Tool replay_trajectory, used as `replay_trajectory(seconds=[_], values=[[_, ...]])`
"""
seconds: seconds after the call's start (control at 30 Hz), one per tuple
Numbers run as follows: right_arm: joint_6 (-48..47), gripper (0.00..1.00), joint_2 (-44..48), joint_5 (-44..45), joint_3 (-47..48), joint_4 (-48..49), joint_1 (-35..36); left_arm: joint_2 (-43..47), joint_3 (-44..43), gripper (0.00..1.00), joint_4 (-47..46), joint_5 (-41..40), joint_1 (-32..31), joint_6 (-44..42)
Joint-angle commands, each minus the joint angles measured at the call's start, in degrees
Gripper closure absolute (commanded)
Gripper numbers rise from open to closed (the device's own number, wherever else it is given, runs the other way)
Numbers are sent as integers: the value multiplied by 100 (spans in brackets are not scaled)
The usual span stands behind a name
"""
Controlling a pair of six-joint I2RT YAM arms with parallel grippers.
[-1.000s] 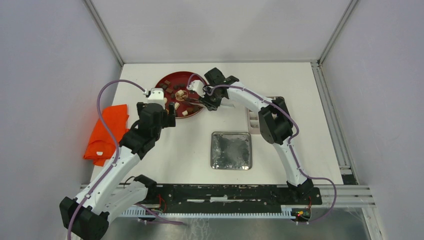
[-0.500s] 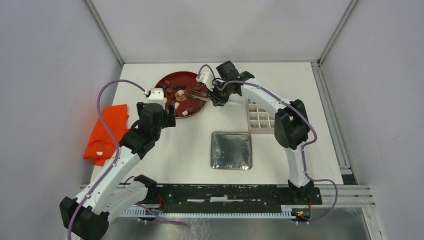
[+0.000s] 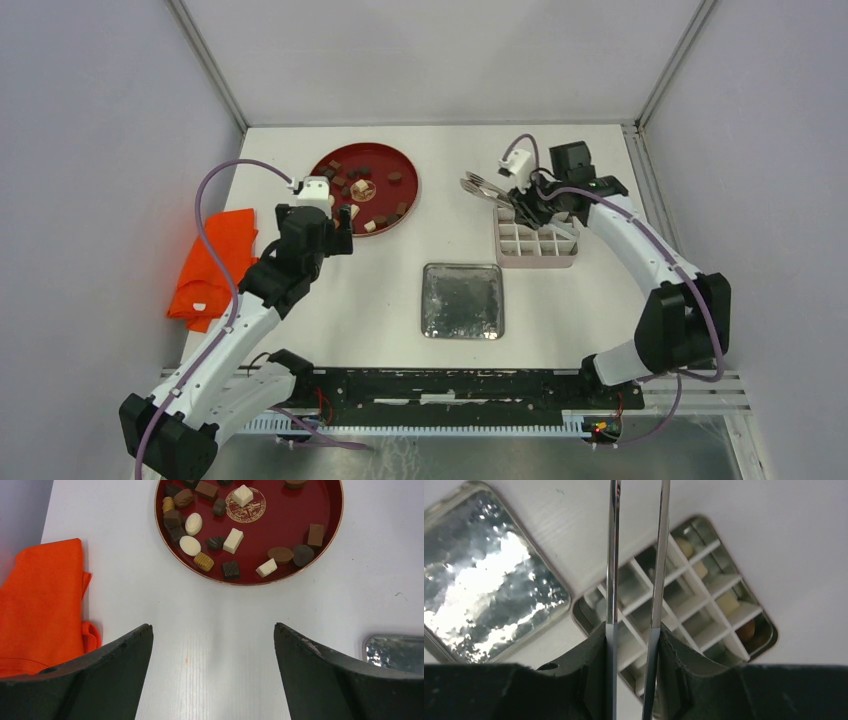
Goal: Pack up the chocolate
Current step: Place the fake chocolate in the packing box.
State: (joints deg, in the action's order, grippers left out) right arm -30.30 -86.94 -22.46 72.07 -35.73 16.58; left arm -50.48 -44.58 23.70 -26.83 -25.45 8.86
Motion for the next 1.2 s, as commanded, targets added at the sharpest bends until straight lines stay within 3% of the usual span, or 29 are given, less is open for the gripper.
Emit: replay_trajectory(seconds=[0.0, 0.33, 0.63, 0.87, 1.17], values=[[-158, 97, 699, -168, -840, 255, -589, 64, 2, 5, -191, 148, 30, -191], [-421, 94, 1240, -277, -1684, 184, -1490, 85, 9, 5, -182, 231, 26, -192], [-458, 88, 1357, -362, -1943, 180, -1605, 29, -7, 5, -191, 314, 31, -210], [-496, 77, 1200, -373, -1961, 180, -1609, 65, 10, 5, -188, 301, 26, -209], [-503, 72, 1034, -471, -1950, 206, -1609, 77, 10, 5, -175, 292, 27, -209]])
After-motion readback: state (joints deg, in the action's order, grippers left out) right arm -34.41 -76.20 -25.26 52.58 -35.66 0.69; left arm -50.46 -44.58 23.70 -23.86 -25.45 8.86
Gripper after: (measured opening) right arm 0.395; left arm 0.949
